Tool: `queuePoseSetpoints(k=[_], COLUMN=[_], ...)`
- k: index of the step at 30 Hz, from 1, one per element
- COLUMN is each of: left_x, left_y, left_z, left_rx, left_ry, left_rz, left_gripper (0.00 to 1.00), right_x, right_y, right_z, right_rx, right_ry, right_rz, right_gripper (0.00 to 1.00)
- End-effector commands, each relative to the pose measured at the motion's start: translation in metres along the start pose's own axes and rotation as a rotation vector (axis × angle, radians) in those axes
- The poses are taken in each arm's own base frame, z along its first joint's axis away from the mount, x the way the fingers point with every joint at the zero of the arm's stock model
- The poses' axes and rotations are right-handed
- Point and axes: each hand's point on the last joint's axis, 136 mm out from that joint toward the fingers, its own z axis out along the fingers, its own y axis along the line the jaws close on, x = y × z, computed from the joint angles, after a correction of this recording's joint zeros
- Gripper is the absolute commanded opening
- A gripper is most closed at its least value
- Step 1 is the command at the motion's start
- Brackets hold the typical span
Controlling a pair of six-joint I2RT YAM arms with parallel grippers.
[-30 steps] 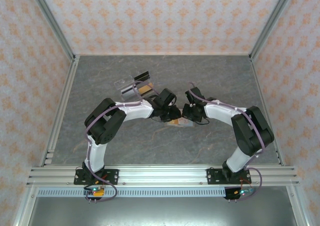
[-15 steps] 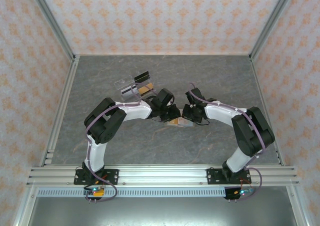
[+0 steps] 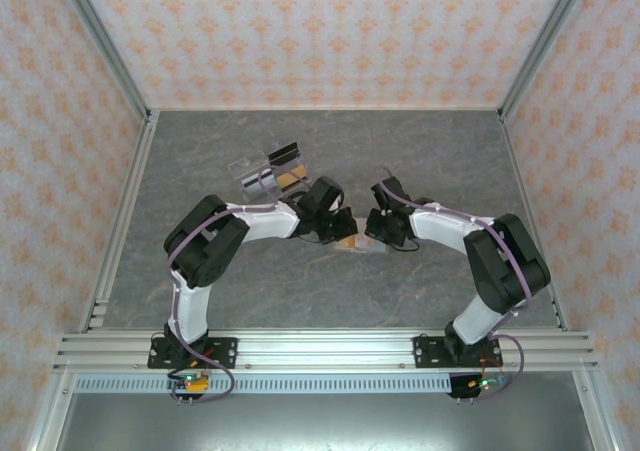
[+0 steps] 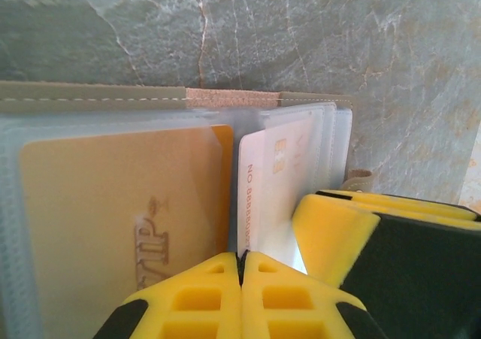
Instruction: Take the credit cards out of the card holder
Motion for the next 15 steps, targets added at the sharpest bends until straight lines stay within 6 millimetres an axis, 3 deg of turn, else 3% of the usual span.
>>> queuePoseSetpoints(k=[1, 9, 15], left_x=[-0.002, -0.004, -0.012], left_y=[0.0, 0.007, 0.003], left_z=[-0.024, -0.052, -0.092], left_rx=[-0.013, -0.093, -0.194], left_ry=[-0.016, -0.03, -0.081], left_rz=[0.052, 0.131, 0.237], left_gripper=[0.03, 0.02, 0.0], right_x=[0.004, -0.001, -0.013], right_y=[-0.021, -0.012, 0.033], right_z=[-0.001, -0.009, -0.039], right_rx=[0.082, 0.042, -0.177], right_ry=[-0.016, -0.037, -0.076], right_rz=[0.026, 0.035, 0.021], right_gripper=[0.22, 0.22, 0.29])
